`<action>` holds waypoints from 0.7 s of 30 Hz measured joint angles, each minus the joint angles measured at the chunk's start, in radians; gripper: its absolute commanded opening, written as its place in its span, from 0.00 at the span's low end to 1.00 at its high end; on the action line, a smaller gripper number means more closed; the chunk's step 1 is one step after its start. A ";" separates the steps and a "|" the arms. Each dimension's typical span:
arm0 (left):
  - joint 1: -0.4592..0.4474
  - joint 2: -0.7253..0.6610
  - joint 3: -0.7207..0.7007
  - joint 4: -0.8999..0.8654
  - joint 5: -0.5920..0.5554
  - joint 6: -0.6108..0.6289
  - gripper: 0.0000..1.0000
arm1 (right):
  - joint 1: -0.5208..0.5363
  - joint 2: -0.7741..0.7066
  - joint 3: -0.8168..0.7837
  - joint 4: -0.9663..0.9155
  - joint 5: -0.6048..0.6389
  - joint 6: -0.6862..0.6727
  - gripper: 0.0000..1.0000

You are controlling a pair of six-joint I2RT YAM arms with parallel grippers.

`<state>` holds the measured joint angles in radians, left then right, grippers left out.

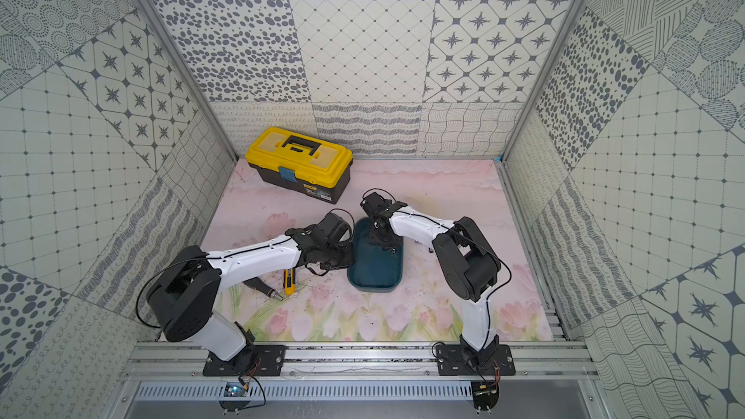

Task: Take out the socket from the storage box
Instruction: Adjust the storage box at the center of the board, then pick up the socket head from the storage box.

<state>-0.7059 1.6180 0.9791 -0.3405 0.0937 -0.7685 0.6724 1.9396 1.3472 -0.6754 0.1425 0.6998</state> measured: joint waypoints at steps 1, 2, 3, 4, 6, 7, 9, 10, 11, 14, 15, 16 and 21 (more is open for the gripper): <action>0.000 0.000 0.000 0.000 0.000 0.001 0.11 | 0.000 0.002 0.000 0.001 0.001 0.000 0.50; 0.000 0.000 0.000 0.000 0.000 0.002 0.11 | 0.000 0.006 0.000 0.001 0.001 0.000 0.49; 0.000 0.000 0.000 0.000 0.000 0.003 0.11 | -0.001 0.011 0.000 0.001 0.001 0.001 0.49; 0.000 0.000 0.000 0.000 0.000 0.003 0.10 | -0.002 0.013 0.000 0.002 0.001 0.001 0.48; 0.000 0.000 0.000 0.000 0.000 0.003 0.10 | -0.002 0.020 0.000 0.002 0.001 0.003 0.43; 0.000 0.000 0.000 0.000 0.000 0.003 0.11 | -0.002 0.023 0.000 0.002 0.001 0.004 0.41; 0.000 -0.001 0.000 0.000 0.000 0.005 0.10 | -0.002 0.026 0.000 0.001 0.001 0.005 0.38; 0.000 -0.001 0.000 0.000 0.000 0.006 0.10 | -0.002 0.026 0.000 0.001 0.001 0.005 0.36; 0.000 -0.001 0.000 0.000 0.000 0.006 0.11 | -0.002 0.026 0.000 0.002 0.001 0.006 0.34; 0.000 -0.001 0.000 0.000 0.000 0.006 0.12 | -0.003 0.026 0.000 0.003 0.001 0.005 0.29; 0.000 -0.001 0.000 0.000 0.000 0.006 0.16 | -0.003 0.026 -0.001 0.005 0.001 0.006 0.27; 0.000 -0.001 0.000 0.000 0.000 0.006 0.19 | -0.003 0.026 -0.003 0.007 0.000 0.006 0.25; 0.000 -0.001 0.000 -0.001 -0.001 0.003 0.37 | -0.003 0.025 -0.008 0.009 0.000 0.005 0.17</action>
<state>-0.7059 1.6173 0.9791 -0.3412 0.0929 -0.7650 0.6689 1.9644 1.3396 -0.6666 0.1425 0.7048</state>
